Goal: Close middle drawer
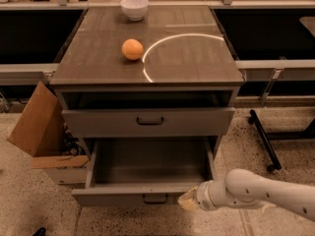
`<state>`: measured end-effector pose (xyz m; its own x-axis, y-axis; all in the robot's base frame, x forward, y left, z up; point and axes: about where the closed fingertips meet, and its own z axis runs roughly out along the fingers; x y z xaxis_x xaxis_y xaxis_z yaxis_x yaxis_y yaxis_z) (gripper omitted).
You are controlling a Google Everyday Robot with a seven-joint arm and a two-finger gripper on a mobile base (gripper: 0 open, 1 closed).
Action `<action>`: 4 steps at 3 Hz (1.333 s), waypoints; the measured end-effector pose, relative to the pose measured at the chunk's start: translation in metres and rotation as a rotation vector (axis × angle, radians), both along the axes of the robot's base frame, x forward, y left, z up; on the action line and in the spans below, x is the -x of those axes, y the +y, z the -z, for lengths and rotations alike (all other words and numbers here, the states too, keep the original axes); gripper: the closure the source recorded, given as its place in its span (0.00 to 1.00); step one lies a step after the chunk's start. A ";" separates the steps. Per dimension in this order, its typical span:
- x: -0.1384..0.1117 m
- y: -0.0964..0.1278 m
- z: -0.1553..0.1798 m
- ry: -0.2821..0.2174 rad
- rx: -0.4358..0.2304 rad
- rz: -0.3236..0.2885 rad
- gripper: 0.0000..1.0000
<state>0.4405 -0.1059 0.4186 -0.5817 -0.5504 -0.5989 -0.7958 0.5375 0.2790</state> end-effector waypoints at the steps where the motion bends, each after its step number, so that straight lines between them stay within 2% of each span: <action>1: -0.020 -0.002 0.009 -0.017 0.046 0.045 1.00; 2: -0.020 -0.002 0.009 -0.017 0.046 0.045 1.00; 3: -0.037 -0.016 0.010 -0.083 0.055 0.044 1.00; 4: -0.066 -0.034 0.012 -0.167 0.043 0.030 1.00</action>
Offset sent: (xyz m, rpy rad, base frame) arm 0.0167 -0.0021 -0.0079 -0.0396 -0.0123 -0.0384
